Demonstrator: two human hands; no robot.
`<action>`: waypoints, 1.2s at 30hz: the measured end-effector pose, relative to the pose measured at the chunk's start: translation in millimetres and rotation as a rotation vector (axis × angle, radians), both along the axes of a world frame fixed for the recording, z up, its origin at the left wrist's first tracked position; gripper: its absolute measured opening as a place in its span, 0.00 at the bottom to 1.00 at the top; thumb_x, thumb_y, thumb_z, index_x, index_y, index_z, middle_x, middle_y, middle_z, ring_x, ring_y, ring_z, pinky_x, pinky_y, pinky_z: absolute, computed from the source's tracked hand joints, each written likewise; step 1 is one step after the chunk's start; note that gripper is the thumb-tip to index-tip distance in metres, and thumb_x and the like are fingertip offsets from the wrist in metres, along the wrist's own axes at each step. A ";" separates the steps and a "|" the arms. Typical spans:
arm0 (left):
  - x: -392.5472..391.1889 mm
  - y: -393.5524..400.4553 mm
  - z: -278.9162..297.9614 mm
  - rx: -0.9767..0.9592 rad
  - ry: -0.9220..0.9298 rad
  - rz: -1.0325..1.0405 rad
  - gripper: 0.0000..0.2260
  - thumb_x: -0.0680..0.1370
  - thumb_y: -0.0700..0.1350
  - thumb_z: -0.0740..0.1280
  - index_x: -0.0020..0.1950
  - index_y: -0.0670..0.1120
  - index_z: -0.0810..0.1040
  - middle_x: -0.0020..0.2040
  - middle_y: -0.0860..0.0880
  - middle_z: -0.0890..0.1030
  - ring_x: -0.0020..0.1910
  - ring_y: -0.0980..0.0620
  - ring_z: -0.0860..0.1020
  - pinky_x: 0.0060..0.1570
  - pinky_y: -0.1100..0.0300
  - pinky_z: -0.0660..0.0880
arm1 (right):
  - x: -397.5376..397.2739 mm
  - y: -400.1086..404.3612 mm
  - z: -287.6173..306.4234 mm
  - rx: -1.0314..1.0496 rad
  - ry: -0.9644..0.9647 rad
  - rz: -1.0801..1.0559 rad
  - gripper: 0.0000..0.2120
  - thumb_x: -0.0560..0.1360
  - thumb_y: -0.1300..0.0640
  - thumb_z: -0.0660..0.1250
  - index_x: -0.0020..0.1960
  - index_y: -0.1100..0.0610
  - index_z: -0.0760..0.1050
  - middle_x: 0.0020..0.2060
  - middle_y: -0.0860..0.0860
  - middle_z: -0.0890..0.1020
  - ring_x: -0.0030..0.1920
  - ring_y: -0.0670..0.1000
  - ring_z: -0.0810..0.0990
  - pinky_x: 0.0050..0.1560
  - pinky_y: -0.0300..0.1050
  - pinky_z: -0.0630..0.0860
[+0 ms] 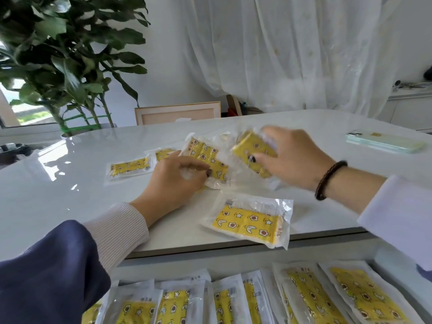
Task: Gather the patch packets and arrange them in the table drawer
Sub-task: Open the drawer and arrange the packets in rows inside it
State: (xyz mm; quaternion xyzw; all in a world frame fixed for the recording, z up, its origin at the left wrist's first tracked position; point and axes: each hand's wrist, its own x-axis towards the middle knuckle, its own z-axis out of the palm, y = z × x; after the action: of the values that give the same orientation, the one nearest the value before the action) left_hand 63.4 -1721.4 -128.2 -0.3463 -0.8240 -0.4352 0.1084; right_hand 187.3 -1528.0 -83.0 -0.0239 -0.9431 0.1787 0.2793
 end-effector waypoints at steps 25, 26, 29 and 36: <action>-5.1 -1.3 -5.7 -0.026 0.211 0.013 0.23 0.69 0.43 0.76 0.54 0.53 0.65 0.52 0.52 0.76 0.48 0.51 0.76 0.42 0.65 0.71 | -0.5 -44.5 33.6 -0.067 -0.920 0.044 0.28 0.60 0.47 0.80 0.53 0.62 0.79 0.34 0.44 0.79 0.36 0.45 0.72 0.44 0.40 0.73; -5.1 -0.9 -5.9 -0.021 0.213 0.012 0.21 0.70 0.43 0.75 0.54 0.52 0.66 0.52 0.53 0.76 0.48 0.51 0.76 0.43 0.64 0.70 | 0.7 -45.6 35.0 -0.051 -0.901 0.041 0.26 0.61 0.47 0.79 0.53 0.60 0.80 0.33 0.41 0.76 0.36 0.43 0.71 0.43 0.39 0.70; -3.7 -0.6 -5.9 -0.028 0.220 0.025 0.18 0.73 0.42 0.73 0.53 0.52 0.66 0.51 0.55 0.75 0.48 0.54 0.73 0.45 0.68 0.65 | 5.1 -44.6 40.7 -0.041 -0.823 0.048 0.24 0.61 0.49 0.79 0.53 0.56 0.79 0.33 0.40 0.76 0.37 0.42 0.73 0.41 0.39 0.71; 1.4 -0.9 -3.5 -0.001 0.202 0.067 0.18 0.74 0.40 0.70 0.53 0.51 0.62 0.51 0.53 0.73 0.45 0.50 0.73 0.43 0.60 0.66 | 10.9 -36.1 55.0 0.149 -0.547 -0.100 0.12 0.64 0.54 0.78 0.40 0.59 0.78 0.32 0.52 0.78 0.33 0.52 0.76 0.32 0.40 0.74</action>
State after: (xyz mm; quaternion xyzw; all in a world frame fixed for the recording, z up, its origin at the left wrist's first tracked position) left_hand 64.8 -1722.2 -131.7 -0.3607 -0.8201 -0.3938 0.2055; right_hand 198.2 -1564.1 -28.0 -0.0970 -0.9916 0.0817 0.0240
